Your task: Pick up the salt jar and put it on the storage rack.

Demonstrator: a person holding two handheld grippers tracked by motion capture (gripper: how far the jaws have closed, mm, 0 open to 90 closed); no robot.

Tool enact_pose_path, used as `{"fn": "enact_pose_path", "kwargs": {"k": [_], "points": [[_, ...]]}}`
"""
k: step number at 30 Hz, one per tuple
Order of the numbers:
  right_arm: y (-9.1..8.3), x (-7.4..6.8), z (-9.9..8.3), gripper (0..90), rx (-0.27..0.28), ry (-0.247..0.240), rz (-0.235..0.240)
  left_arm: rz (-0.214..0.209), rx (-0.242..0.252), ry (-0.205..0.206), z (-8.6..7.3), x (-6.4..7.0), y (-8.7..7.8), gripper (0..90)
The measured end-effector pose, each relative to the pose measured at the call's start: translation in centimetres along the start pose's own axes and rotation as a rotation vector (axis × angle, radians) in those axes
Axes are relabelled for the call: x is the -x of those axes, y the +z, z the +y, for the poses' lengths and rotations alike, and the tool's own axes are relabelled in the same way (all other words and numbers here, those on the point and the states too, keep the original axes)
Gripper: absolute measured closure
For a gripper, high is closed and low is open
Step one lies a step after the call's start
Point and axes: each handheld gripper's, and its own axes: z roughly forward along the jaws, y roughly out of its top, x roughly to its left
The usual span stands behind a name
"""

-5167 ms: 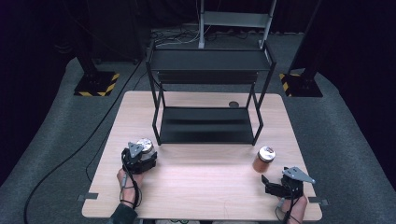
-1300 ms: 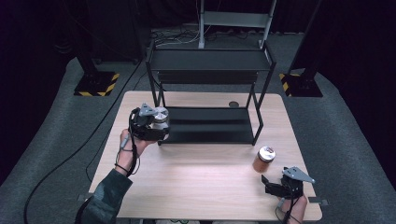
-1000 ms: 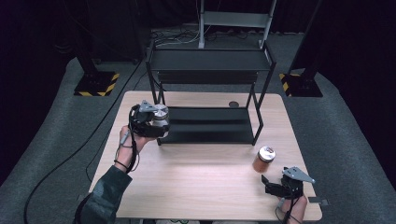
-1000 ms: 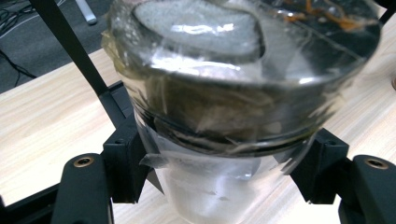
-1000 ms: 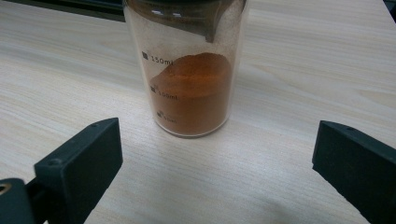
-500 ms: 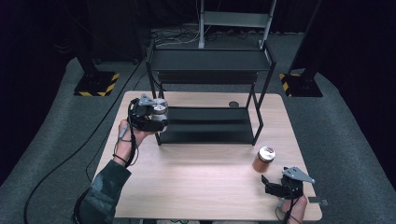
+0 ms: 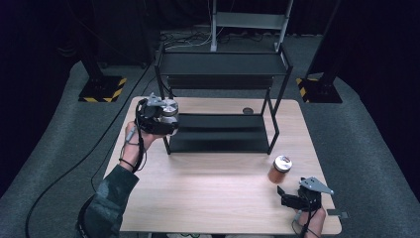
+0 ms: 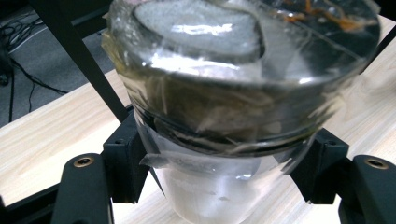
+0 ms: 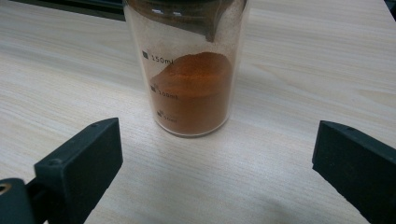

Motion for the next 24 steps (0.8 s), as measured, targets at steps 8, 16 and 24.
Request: {"fn": "enact_pose_path", "kwargs": {"k": [8, 16, 24], "points": [[0.0, 0.0, 0.0, 0.3, 0.000, 0.001, -0.001, -0.002, 0.002, 0.018, 1.1, 0.1, -0.4, 30.5], [0.0, 0.0, 0.0, 0.3, -0.001, 0.001, 0.000, 0.005, 0.001, 0.040, 2.2, 0.3, -0.6, 30.5], [0.0, 0.0, 0.0, 0.3, -0.001, 0.001, 0.001, 0.011, 0.008, 0.052, 3.6, 0.3, -0.8, 30.5]]}}
